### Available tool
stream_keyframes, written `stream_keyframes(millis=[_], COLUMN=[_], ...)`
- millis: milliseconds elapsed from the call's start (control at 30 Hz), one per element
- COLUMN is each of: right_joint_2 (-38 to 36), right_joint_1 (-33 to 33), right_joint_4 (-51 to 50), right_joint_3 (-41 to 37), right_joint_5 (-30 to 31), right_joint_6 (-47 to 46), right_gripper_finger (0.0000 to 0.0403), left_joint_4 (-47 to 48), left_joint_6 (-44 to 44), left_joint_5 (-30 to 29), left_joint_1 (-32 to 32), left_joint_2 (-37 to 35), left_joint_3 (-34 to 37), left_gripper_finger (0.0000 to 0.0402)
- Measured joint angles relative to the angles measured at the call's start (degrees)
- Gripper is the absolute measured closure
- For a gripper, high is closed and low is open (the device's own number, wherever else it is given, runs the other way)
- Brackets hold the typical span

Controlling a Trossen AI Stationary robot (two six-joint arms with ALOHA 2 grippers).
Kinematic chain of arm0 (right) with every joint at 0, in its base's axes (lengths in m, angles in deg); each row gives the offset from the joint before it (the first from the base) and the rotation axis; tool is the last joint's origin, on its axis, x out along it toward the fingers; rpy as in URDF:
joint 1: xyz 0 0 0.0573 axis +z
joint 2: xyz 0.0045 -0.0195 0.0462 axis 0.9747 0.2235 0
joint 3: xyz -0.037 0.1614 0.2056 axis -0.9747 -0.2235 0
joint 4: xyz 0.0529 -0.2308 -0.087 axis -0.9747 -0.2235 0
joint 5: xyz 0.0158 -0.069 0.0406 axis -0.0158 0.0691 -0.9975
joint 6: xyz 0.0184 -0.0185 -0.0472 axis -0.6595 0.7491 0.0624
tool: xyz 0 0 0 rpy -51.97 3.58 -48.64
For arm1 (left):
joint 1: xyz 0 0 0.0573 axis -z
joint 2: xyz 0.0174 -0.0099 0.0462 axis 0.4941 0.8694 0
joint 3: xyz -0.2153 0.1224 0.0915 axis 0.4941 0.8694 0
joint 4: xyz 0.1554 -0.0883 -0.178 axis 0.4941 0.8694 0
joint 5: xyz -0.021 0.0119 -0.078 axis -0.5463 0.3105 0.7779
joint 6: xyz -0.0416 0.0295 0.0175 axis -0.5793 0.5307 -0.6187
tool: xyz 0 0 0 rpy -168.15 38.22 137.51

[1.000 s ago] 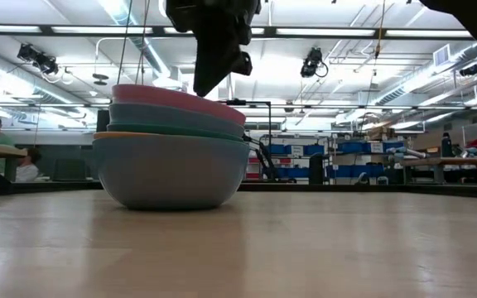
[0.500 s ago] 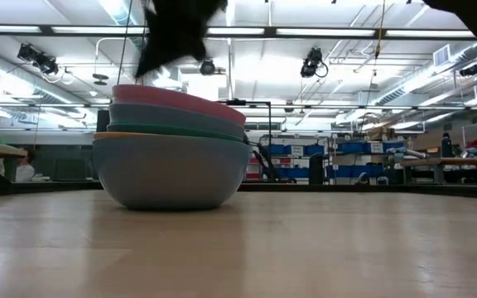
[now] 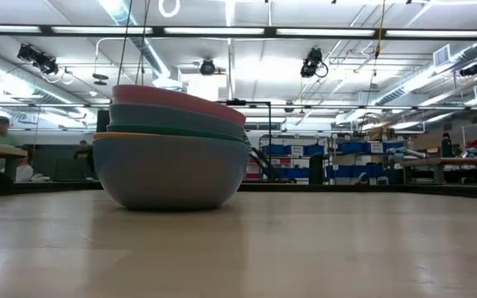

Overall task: Nest bowls inside each other
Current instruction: Return to Home Position

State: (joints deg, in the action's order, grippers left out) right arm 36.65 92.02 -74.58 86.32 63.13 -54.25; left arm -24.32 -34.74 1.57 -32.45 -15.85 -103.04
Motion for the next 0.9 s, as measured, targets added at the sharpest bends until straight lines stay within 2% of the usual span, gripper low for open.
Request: stream_keyframes(millis=[100, 200, 300, 400, 600, 700, 900], right_joint_2=[-16.86, -30.43, -40.04, -46.02, -49.24, -48.49, -45.74], right_joint_1=[5.00, 8.96, 10.89, 11.31, 11.05, 10.75, 10.59], right_joint_4=[9.27, 19.87, 28.01, 37.89, 61.32, 70.47, 80.11], right_joint_3=[-17.89, -35.51, -52.03, -66.48, -86.75, -92.89, -100.53], right_joint_5=[6.11, 8.14, 7.98, 7.23, 4.53, 2.24, 1.50], right_joint_6=[-3.31, -6.11, -8.64, -10.20, -7.91, -7.54, -7.19], right_gripper_finger=[0.0403, 0.0403, 0.0403, 0.0403, 0.0403, 0.0403, 0.0403], left_joint_4=[0.11, 0.34, 0.59, 0.83, 4.66, 6.38, 9.34], left_joint_6=[1.90, 4.40, 6.35, 8.17, 13.55, 14.61, 16.04], left_joint_5=[3.39, 6.17, 10.41, 14.35, 18.52, 20.02, 21.64], left_joint_1=[-4.02, -7.41, -10.26, -12.58, -15.86, -16.61, -18.01], left_joint_2=[-1.65, -2.54, -2.45, -2.51, -2.52, -2.71, -4.03], left_joint_3=[-0.02, 0.04, 0.13, 1.02, 1.93, 2.02, 2.20], left_gripper_finger=[0.0289, 0.0289, 0.0289, 0.0289, 0.0289, 0.0289, 0.0289])
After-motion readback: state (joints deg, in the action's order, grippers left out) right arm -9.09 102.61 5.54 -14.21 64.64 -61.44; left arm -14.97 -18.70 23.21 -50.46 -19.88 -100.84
